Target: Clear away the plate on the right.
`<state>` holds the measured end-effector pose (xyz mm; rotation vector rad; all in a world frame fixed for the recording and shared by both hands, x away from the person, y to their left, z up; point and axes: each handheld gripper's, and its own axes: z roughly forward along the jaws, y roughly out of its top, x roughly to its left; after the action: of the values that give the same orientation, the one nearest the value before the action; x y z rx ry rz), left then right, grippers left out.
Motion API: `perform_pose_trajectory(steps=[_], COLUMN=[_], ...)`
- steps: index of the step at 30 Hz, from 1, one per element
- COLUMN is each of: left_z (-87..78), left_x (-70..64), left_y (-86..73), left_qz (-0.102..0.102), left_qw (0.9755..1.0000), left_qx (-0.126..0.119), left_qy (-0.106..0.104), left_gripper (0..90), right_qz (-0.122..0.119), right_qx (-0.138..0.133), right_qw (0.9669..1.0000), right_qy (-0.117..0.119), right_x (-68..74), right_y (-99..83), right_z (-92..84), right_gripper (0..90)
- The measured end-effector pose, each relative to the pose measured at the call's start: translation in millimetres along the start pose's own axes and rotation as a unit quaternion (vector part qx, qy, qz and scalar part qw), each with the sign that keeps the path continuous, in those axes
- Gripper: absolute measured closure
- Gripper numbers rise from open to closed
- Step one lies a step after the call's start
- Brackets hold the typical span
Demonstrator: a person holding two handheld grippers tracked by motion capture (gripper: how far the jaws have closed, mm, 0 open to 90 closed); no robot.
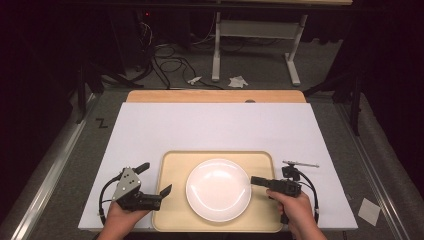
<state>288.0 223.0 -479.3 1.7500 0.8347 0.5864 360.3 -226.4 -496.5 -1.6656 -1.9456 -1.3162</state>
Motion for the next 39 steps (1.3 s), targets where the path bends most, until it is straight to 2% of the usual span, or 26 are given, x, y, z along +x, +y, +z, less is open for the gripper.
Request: perform_pose_trajectory(steps=[3,4,6,8,9,15,16,17,18,20,23,24,25,27,29,32,34,36,37,38,39], left_z=[-0.2,-0.3,0.0,0.4,0.6,1.5,1.9,2.3,2.6,4.3,6.4,6.7,7.1,7.1,6.2,5.5,5.7,6.5,7.1,8.0,9.1], left_x=[-0.2,-0.3,-0.3,-0.1,-0.3,-1.2,-1.1,-1.2,-1.3,-2.6,-4.9,-5.1,-5.4,-4.7,-3.4,-2.7,-2.7,-2.8,-3.1,-3.4,-3.9], left_y=[0.0,0.1,0.0,-0.4,-0.5,-0.9,-1.2,-1.5,-1.6,-2.3,-2.4,-2.4,-2.6,-3.0,-3.1,-2.9,-3.0,-3.4,-3.4,-3.4,-3.1], left_qz=[0.001,0.0,-0.001,-0.002,-0.002,-0.003,-0.004,-0.004,-0.005,-0.005,-0.003,-0.002,-0.002,-0.003,-0.006,-0.008,-0.009,-0.009,-0.008,-0.007,-0.008], left_qw=[1.0,1.0,1.0,1.0,1.0,0.9999,0.9999,0.9998,0.9998,0.9997,0.9996,0.9996,0.9996,0.9995,0.9996,0.9997,0.9997,0.9996,0.9996,0.9996,0.9996], left_qx=[0.0,0.0,0.001,0.003,0.005,0.011,0.014,0.017,0.019,0.023,0.027,0.028,0.028,0.03,0.029,0.025,0.024,0.026,0.028,0.027,0.027], left_qy=[0.0,0.0,0.0,0.0,0.0,0.001,0.002,0.003,0.004,0.001,-0.002,-0.002,-0.004,-0.004,-0.003,-0.003,-0.003,-0.004,-0.004,-0.004,-0.003], left_gripper=[0.6,0.6,0.6,0.6,0.6,0.6,0.6,0.6,0.6,0.5,0.3,0.3,0.3,0.3,0.3,0.3,0.3,0.3,0.3,0.3,0.3], right_qz=[-0.013,-0.024,-0.032,-0.055,-0.055,-0.114,-0.151,-0.151,-0.17,-0.189,-0.226,-0.231,-0.234,-0.25,-0.267,-0.277,-0.273,-0.264,-0.266,-0.271,-0.271], right_qx=[0.006,0.008,0.008,0.014,0.014,0.004,-0.014,-0.014,-0.026,-0.041,-0.065,-0.068,-0.07,-0.081,-0.093,-0.112,-0.13,-0.154,-0.167,-0.173,-0.173], right_qw=[0.9998,0.9995,0.9992,0.9975,0.9975,0.9912,0.9848,0.9848,0.9808,0.9752,0.9635,0.961,0.9601,0.9545,0.9497,0.945,0.9419,0.9407,0.9369,0.9313,0.9313], right_qy=[-0.01,-0.018,-0.023,-0.041,-0.041,-0.067,-0.084,-0.084,-0.091,-0.108,-0.128,-0.135,-0.137,-0.14,-0.135,-0.134,-0.147,-0.146,-0.153,-0.172,-0.172], right_x=[1.9,4.0,4.9,8.2,8.2,15.3,18.6,18.6,20.1,22.8,26.7,27.5,28.1,29.3,29.2,25.8,21.5,14.9,10.2,-0.2,-0.2], right_y=[-1.3,-2.3,-2.9,-3.8,-3.8,-6.1,-6.4,-6.4,-6.3,-5.3,-4.8,-3.9,-3.1,-0.3,3.4,6.8,5.9,1.3,-2.7,-12.5,-12.5], right_z=[1.0,2.4,3.2,4.6,4.6,5.1,3.0,3.0,1.5,-1.4,-8.8,-11.7,-14.2,-25.6,-39.8,-63.4,-78.7,-89.7,-93.3,-95.7,-95.7], right_gripper=[75.0,71.2,69.2,62.7,62.7,49.0,44.5,44.5,41.5,33.9,30.0,27.8,26.5,27.0,32.1,35.5,36.9,36.8,36.4,30.4,30.4])
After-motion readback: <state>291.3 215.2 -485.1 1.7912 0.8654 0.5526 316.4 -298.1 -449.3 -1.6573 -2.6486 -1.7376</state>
